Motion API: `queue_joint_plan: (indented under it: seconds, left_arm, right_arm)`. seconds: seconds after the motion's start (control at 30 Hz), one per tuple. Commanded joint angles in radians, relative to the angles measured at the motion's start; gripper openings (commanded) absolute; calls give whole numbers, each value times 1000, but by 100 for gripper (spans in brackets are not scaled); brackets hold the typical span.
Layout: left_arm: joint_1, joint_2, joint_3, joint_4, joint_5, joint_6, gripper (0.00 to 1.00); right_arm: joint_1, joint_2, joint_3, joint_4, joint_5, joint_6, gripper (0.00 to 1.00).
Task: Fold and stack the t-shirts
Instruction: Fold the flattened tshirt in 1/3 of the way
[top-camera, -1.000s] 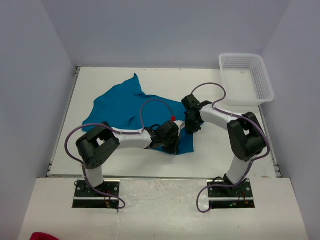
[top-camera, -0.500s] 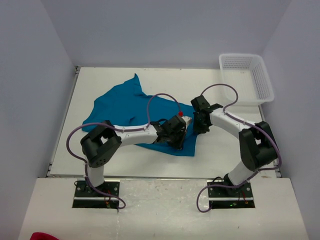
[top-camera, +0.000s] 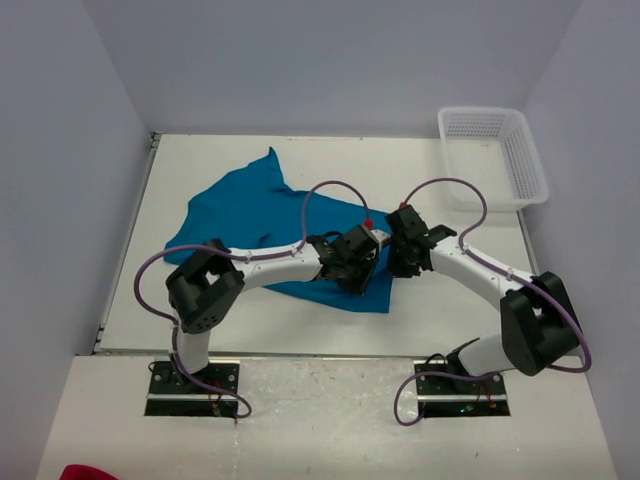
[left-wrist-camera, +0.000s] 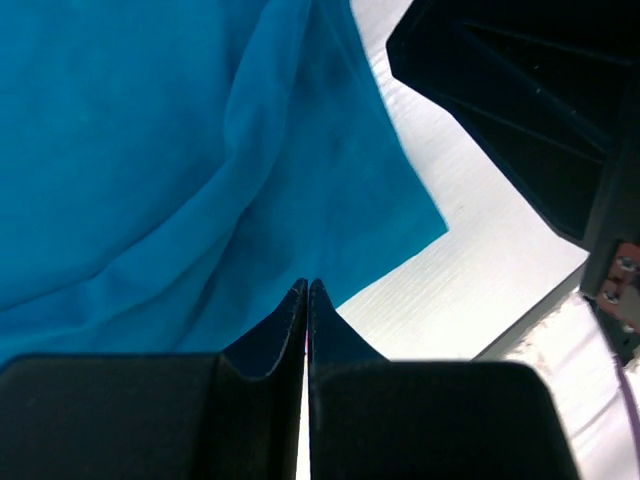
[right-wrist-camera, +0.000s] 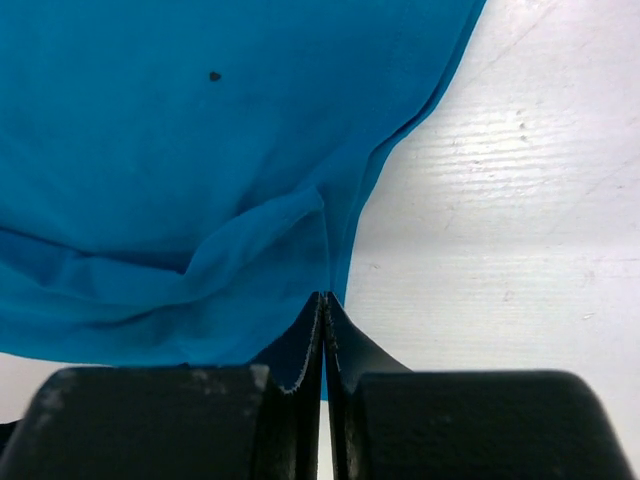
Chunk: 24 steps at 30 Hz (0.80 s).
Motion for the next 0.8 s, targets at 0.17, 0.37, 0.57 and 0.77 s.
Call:
queue_joint_plan:
  seconds: [0.17,0.37,0.57,0.77]
  left_arm:
    - [91,-14,19,2,-45,34,0]
    - [158,3,-4,29,-9,61,0]
    - [198,41,17,37,18,87,0]
    - [203,86,54,40,41,109,0]
  right_arm:
    - [119,6,-63,64,-102,38,0]
    - [142,14,-104,98,-107,66,0]
    - [185,37,-140,109,-105,113,0]
    - [199,64,-184,121,-79,159,0]
